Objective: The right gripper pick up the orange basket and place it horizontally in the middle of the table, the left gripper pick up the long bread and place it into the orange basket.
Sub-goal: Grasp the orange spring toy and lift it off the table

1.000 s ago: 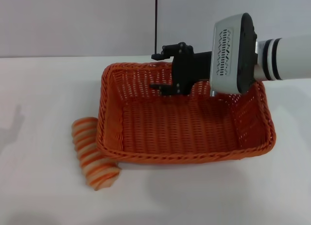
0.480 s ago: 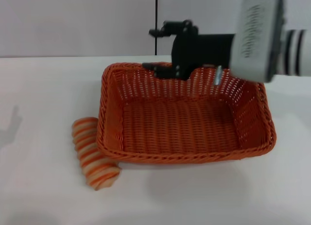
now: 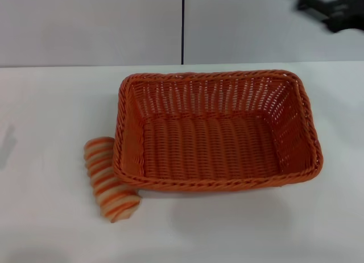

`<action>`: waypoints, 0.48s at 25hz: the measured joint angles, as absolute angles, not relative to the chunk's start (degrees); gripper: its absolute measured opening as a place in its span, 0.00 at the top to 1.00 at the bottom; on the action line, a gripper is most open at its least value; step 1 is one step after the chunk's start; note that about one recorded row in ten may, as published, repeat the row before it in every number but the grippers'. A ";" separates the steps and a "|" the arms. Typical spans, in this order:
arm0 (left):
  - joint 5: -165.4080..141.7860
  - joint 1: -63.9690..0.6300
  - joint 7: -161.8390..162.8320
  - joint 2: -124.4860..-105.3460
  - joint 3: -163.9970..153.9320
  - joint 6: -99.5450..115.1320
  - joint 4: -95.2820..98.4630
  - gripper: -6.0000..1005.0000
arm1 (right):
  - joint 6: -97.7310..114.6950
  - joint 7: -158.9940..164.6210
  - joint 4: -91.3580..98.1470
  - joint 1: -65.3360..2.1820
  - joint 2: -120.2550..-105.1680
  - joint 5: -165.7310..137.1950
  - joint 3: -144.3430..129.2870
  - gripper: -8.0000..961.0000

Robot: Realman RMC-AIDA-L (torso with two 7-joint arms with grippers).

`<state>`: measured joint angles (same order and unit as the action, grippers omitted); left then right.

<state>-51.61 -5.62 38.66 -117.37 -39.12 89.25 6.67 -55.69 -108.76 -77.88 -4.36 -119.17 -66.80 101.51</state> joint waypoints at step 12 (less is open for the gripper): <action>-63.82 0.91 69.54 -112.26 -45.49 86.39 28.20 0.21 | -73.34 -109.08 -48.12 -0.16 -119.08 -47.70 123.10 0.27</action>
<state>-63.82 0.91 69.54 -112.26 -45.49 86.39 28.20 -73.34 -109.08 -48.12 -0.16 -119.08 -47.70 123.10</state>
